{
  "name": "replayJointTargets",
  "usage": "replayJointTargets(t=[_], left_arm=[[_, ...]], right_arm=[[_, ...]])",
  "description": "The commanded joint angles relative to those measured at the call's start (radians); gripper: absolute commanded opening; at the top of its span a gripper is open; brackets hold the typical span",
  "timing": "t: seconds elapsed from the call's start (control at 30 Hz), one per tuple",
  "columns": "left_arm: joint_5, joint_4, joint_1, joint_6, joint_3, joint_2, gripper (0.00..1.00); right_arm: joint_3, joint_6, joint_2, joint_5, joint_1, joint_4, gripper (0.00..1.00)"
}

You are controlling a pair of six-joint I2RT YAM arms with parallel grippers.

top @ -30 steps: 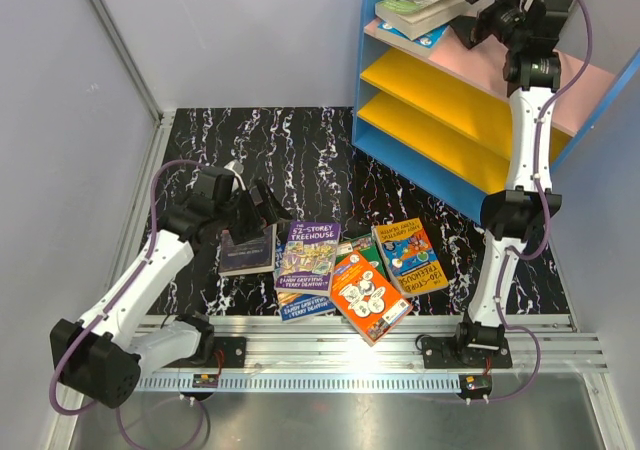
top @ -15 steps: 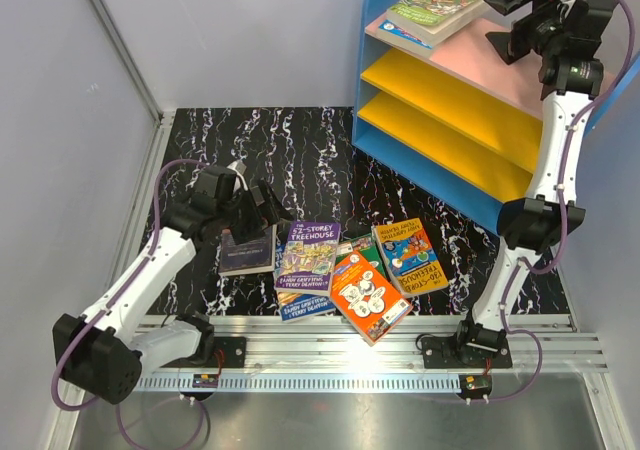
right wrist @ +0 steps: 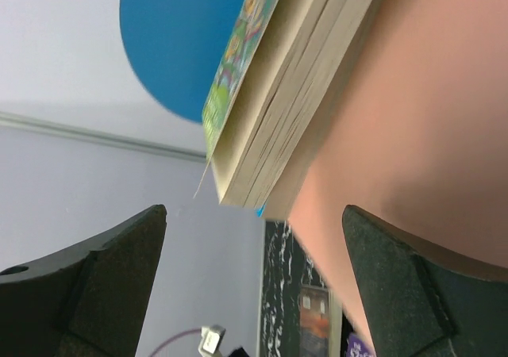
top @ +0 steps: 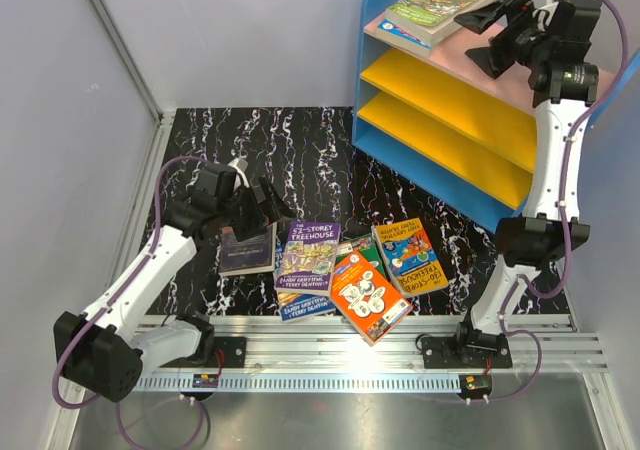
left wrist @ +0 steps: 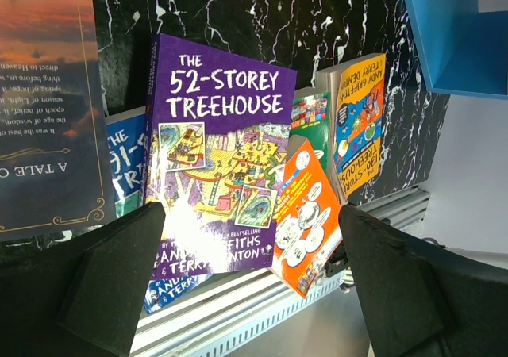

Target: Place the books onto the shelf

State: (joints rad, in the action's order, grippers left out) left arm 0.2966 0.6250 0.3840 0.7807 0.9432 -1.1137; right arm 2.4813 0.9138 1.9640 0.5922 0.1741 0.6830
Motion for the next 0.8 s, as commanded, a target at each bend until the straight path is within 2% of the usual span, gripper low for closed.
replayJointTargets(t=[0.0,0.07,0.1,0.13,0.2,0.23,0.33,0.43,0.53,0.77], left_arm=[[0.035,-0.059,0.0,-0.032,0.06,0.008,0.99],[0.049,-0.065,0.003,-0.037,0.048,-0.005,0.99],[0.049,-0.071,0.006,-0.041,0.042,-0.012,0.99],[0.041,-0.074,0.019,-0.043,0.031,-0.017,0.99],[0.038,-0.1,0.036,-0.052,-0.01,-0.031,0.99],[0.033,-0.11,0.056,-0.054,-0.029,-0.04,0.99],[0.024,-0.162,0.099,-0.057,-0.098,-0.095,0.99],[0.03,-0.217,0.11,-0.038,-0.141,-0.155,0.99],[0.039,-0.268,0.11,-0.017,-0.168,-0.195,0.99],[0.084,-0.376,0.112,0.012,-0.227,-0.279,0.99]], right_arm=[[-0.001,-0.143,-0.173,-0.023,-0.105,0.105,1.0],[-0.115,-0.242,-0.244,-0.073,-0.241,0.147,1.0],[-0.187,-0.26,-0.339,-0.125,-0.284,0.151,1.0],[-0.387,-0.26,-0.394,-0.144,-0.356,0.138,1.0],[-0.635,-0.219,-0.573,-0.155,-0.406,0.017,1.0],[-0.858,-0.176,-0.621,-0.158,-0.429,-0.015,1.0],[-1.145,-0.151,-0.724,-0.155,-0.502,-0.037,1.0],[-1.324,-0.138,-0.741,-0.135,-0.544,-0.069,1.0],[-1.422,-0.121,-0.715,-0.104,-0.556,-0.173,1.0],[-1.45,-0.121,-0.489,0.001,-0.565,-0.334,0.99]])
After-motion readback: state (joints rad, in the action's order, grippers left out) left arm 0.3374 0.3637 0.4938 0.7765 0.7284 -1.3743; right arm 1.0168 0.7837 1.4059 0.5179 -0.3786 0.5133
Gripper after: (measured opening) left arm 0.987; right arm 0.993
